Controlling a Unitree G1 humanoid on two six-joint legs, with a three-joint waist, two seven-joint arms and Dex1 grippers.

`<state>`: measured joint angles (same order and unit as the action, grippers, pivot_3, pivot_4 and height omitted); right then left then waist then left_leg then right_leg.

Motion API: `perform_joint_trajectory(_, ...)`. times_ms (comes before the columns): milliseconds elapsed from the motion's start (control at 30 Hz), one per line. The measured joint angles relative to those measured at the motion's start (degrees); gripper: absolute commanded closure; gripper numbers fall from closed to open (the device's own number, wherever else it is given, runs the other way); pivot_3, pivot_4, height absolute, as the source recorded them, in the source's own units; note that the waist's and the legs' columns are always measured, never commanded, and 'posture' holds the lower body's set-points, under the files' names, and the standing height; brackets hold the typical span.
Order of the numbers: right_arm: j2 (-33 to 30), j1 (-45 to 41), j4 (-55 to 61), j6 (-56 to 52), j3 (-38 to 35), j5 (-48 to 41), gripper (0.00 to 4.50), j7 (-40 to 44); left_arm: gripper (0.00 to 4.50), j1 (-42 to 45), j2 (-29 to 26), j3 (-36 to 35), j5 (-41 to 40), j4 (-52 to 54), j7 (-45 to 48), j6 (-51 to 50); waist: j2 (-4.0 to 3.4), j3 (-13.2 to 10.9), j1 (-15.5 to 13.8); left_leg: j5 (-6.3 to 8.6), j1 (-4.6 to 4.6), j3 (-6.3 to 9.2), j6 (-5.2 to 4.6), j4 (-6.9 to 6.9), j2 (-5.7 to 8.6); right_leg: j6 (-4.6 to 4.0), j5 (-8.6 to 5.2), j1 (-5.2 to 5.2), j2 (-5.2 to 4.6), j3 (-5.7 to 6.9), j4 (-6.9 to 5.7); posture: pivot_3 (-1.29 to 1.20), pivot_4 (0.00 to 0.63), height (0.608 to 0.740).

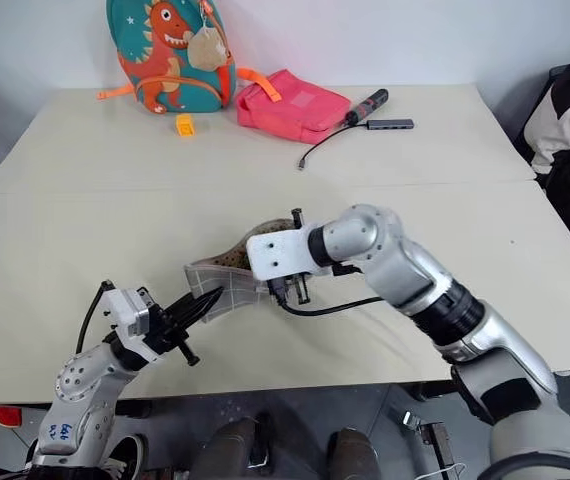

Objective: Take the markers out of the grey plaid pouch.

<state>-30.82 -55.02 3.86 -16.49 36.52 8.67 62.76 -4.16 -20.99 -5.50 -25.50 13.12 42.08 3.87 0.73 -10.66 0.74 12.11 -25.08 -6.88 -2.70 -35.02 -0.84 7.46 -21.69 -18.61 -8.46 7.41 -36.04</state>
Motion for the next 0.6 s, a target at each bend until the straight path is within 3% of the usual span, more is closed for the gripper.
perform_joint_trajectory(167, 3.94, -0.98, -3.3, 1.41, 1.7, 3.58, 4.32, 0.77, 4.5, -0.07, 0.01, -0.01, 0.06, -0.21, 0.05, -0.02, 0.0, 0.0, 0.34, 0.0, 0.0, 0.01, 0.01, 0.01, 0.0, 0.0, 0.0, 0.0, 0.04, 0.01, -0.03, 0.0, 0.15, 0.74)
perform_joint_trajectory(233, 4.77, -1.79, -4.62, 1.45, 1.96, 4.71, 3.93, 1.59, 4.5, -0.13, 0.02, -0.01, 0.06, -0.26, 0.1, -0.02, 0.0, 0.0, 0.54, 0.0, 0.0, 0.02, 0.01, 0.01, 0.0, 0.0, 0.0, 0.0, 0.05, 0.02, -0.04, 0.0, 0.15, 0.74)
perform_joint_trajectory(400, 6.52, -1.99, -6.28, 2.06, 1.94, 6.39, 2.31, 1.99, 4.5, -0.17, 0.02, -0.07, 0.06, -0.29, 0.12, 0.0, 0.0, 0.0, 0.87, 0.0, 0.01, 0.03, 0.02, 0.03, 0.0, 0.0, 0.0, -0.01, 0.05, 0.02, -0.05, 0.0, 0.15, 0.74)
perform_joint_trajectory(600, 7.91, -1.66, -6.82, 2.16, 1.93, 7.39, 2.31, 3.27, 4.5, -0.5, 0.06, -0.05, 0.07, -0.29, 0.44, 0.05, 0.0, 0.0, 0.89, 0.0, 0.02, 0.03, 0.02, 0.02, 0.0, 0.0, 0.0, -0.01, 0.05, 0.02, -0.06, 0.0, 0.15, 0.74)
